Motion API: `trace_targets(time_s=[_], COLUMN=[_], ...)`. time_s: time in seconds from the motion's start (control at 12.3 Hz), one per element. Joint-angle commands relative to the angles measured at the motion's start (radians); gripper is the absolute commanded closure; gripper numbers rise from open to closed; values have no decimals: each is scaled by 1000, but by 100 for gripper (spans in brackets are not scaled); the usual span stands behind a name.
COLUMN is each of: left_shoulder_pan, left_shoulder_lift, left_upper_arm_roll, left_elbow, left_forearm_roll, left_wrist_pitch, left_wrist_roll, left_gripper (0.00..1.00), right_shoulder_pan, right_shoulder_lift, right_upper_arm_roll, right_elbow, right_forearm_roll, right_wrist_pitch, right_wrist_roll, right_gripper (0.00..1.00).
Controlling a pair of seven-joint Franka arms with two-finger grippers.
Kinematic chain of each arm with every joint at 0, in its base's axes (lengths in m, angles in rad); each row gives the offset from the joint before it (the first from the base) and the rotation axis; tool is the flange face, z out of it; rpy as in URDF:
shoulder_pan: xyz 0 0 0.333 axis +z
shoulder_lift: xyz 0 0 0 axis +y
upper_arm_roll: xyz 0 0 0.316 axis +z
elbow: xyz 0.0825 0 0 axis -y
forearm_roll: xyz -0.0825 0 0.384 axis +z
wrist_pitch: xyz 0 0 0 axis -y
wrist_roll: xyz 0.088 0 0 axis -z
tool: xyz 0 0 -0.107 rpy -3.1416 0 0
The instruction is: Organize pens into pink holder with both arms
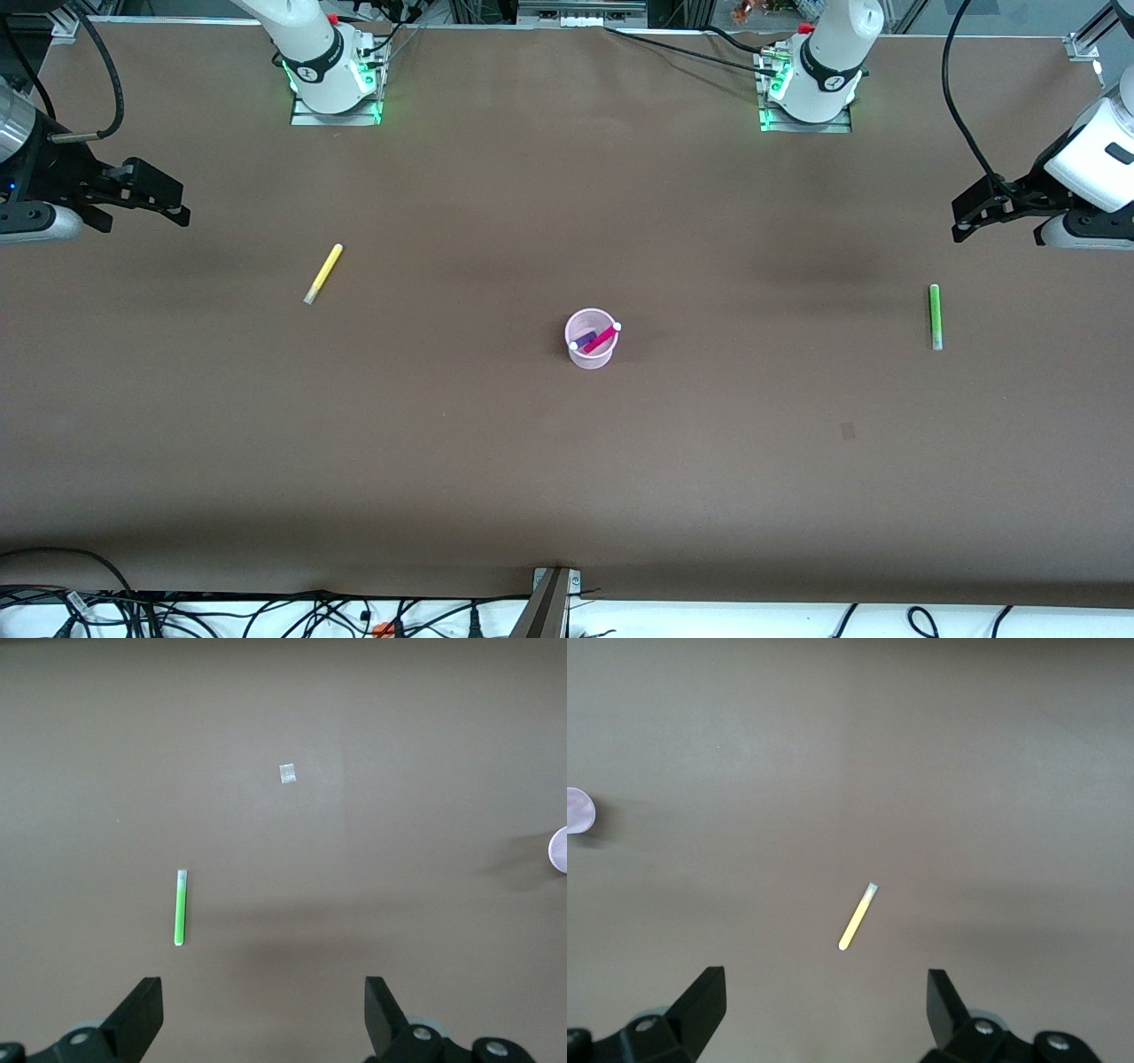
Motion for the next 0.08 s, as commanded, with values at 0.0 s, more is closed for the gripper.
trace_targets(time_s=[0.0], left_shoulder_pan=[21], left_shoulder_lift=[7], left_upper_arm_roll=[-19], left_elbow=[31], left_forearm_roll=[-1], left_wrist_pitch=[-29], left_wrist_roll=[-13], left_gripper=[0], right_shoulder_pan=[1], right_shoulder_lift=[3], right_upper_arm_roll=[2], right_elbow=[15], right_forearm_roll=[-9], right_wrist_pitch=[-5], right_wrist_roll=[-1], right_gripper=[0])
